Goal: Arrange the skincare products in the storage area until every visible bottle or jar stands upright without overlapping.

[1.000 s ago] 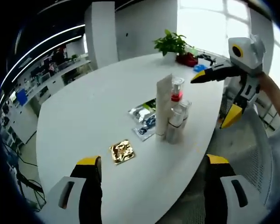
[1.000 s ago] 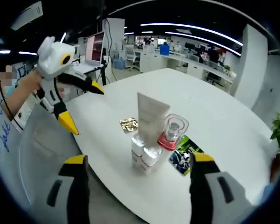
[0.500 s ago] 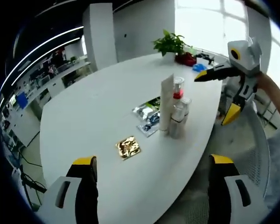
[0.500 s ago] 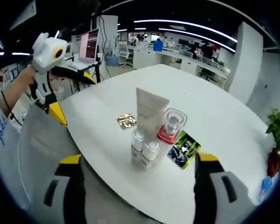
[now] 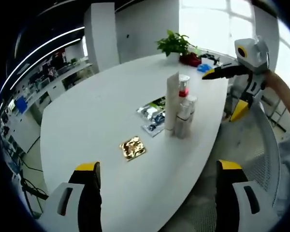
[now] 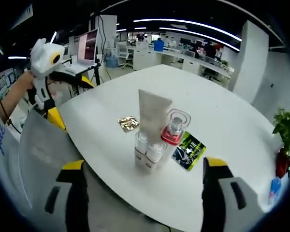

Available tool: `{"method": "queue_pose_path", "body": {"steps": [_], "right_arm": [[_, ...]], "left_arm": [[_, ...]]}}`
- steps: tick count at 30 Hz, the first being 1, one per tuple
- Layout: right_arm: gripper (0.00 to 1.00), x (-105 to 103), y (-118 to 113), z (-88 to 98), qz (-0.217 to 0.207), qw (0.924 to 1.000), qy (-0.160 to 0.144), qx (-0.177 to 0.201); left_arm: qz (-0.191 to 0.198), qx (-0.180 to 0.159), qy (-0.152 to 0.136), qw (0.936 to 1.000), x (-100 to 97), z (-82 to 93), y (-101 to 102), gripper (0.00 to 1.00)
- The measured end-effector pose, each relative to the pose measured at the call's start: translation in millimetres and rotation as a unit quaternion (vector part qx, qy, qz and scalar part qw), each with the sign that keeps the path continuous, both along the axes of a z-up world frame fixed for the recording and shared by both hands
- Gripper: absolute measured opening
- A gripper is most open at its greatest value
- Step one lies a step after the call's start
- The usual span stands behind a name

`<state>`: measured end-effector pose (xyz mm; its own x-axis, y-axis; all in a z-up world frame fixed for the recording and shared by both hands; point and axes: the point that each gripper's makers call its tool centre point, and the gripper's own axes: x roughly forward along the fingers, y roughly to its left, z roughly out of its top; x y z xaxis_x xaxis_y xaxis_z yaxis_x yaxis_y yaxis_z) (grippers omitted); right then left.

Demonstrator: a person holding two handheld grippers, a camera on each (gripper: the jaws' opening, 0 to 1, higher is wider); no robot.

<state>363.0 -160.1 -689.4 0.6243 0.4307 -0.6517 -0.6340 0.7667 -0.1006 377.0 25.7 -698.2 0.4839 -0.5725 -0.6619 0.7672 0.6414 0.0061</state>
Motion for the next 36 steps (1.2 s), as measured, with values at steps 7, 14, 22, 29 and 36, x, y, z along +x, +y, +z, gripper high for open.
{"method": "queue_pose_path", "body": {"steps": [7, 14, 22, 29, 36], "right_arm": [[1.0, 4, -13, -4.6, 0.003, 0.9999, 0.01, 0.007], [1.0, 20, -34, -9.7, 0.003, 0.9998, 0.018, 0.007], [1.0, 38, -52, -20.3, 0.0, 0.9995, 0.029, 0.011], [1.0, 49, -62, -31.3, 0.006, 0.9989, 0.045, 0.014], [1.0, 64, -72, -39.6, 0.011, 0.9982, 0.056, 0.018]], "left_arm": [[0.009, 0.007, 0.004, 0.9999, 17.8, -4.4, -8, 0.97], [0.027, 0.015, 0.001, 0.9995, 44.2, -10.7, -16, 0.97], [0.046, 0.007, -0.007, 0.9989, 69.0, -16.2, -25, 0.95], [0.057, 0.016, -0.004, 0.9982, 89.2, -25.9, -33, 0.93], [0.062, 0.016, -0.003, 0.9979, 111.0, -32.2, -46, 0.86]]}}
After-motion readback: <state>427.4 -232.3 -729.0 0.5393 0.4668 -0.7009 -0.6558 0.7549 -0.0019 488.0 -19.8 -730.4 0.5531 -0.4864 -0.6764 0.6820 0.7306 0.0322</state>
